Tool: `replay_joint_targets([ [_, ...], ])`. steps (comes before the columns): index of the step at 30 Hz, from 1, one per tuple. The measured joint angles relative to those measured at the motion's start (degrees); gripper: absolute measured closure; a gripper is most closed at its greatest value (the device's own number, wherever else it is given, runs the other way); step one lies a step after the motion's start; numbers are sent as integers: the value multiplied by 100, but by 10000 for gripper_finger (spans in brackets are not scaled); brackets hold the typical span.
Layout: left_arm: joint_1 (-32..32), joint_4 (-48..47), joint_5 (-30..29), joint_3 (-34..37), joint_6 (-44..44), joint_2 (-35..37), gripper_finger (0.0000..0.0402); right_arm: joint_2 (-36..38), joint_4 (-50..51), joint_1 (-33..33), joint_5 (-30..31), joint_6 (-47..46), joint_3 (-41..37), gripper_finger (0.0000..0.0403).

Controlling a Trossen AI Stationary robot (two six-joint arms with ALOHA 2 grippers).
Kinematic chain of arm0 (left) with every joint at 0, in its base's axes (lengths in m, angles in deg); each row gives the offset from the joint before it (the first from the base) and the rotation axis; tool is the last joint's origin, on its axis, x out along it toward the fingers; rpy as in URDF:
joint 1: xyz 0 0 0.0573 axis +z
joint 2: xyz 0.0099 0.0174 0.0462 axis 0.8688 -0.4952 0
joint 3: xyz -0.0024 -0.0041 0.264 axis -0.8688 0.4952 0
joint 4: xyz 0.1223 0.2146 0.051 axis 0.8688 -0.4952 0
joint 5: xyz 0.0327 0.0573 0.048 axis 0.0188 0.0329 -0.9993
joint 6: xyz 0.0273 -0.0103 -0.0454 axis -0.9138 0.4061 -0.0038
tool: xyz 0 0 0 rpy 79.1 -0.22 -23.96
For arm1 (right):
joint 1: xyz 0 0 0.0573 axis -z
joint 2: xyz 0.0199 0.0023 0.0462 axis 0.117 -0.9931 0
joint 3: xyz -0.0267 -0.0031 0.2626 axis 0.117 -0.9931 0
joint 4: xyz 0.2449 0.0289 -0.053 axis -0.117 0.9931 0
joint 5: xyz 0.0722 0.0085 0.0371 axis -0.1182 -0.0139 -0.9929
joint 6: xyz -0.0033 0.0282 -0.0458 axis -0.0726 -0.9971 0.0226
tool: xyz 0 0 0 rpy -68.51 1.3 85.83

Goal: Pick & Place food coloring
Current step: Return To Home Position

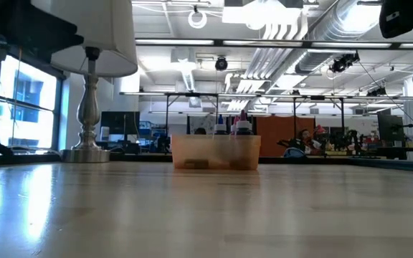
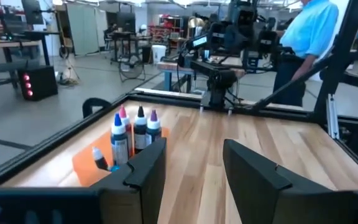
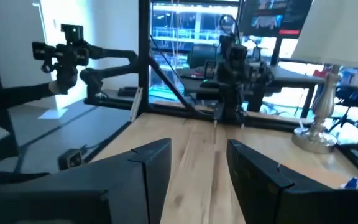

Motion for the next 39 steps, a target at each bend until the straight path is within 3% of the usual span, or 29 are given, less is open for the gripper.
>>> replay_joint_targets([
  [10, 5, 1290, -50, 1025, -376, 139, 245, 323, -619, 2, -221, 719, -874, 254],
  [14, 117, 1061, 9, 1039, -419, 136, 245, 392, -679, 2, -214, 684, -1103, 254],
  [21, 466, 710, 1191, 1046, -693, 131, 245, 381, -1424, 2, -12, 850, -1831, 254],
  [25, 577, 722, 1193, 1051, -590, 135, 245, 357, -2067, 7, 326, 1171, -2047, 254],
  [31, 564, 715, 1199, 1053, -588, 115, 245, 198, -2059, 7, 232, 339, -2050, 254],
  [39, 564, 716, 1206, 1056, -585, 111, 245, 156, -2063, 7, 227, 337, -2050, 254],
])
